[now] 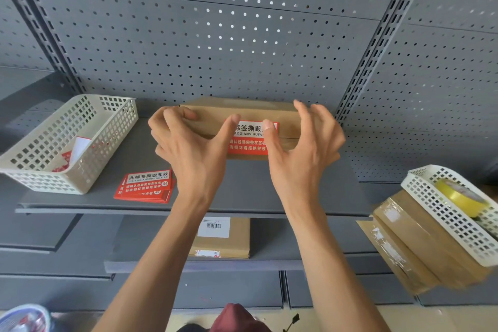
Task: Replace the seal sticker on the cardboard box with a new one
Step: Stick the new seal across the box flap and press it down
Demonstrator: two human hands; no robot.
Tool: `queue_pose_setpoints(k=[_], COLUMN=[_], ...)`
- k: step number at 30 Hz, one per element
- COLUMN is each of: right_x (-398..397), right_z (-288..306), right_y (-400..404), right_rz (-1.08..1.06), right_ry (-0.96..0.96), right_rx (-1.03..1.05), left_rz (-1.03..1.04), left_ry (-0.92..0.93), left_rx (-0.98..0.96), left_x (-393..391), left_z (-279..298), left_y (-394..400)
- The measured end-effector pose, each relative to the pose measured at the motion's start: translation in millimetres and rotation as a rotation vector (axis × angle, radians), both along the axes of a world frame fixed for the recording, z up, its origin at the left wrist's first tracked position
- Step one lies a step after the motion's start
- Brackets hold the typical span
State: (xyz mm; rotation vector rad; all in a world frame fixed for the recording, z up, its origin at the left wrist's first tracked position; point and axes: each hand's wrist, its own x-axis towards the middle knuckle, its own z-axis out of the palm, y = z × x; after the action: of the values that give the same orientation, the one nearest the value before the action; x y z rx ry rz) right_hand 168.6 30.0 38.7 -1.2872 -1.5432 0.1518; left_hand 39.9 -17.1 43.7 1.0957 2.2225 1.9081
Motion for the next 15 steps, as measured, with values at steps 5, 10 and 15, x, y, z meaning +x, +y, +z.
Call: queue_pose_setpoints(k=[5, 10, 15], right_x=[-9.5, -17.1, -19.0], right_z=[6.9, 9.6, 4.6], right_y=[5.2, 5.5, 5.4], right_rz=[-0.081, -0.115, -0.142], right_ry=[-0.037, -0.055, -0.073], right_rx=[-0.012, -0.009, -0.023], left_rz=[0.029, 0.049, 0.041], left_ry=[0.039, 0.068, 0.077], left_rx=[-0.015, -0.018, -0.019], left_x=[1.2, -0.7, -3.7], left_z=[6.0, 2.3, -0.3], left_y=[6.9, 6.5, 7.0])
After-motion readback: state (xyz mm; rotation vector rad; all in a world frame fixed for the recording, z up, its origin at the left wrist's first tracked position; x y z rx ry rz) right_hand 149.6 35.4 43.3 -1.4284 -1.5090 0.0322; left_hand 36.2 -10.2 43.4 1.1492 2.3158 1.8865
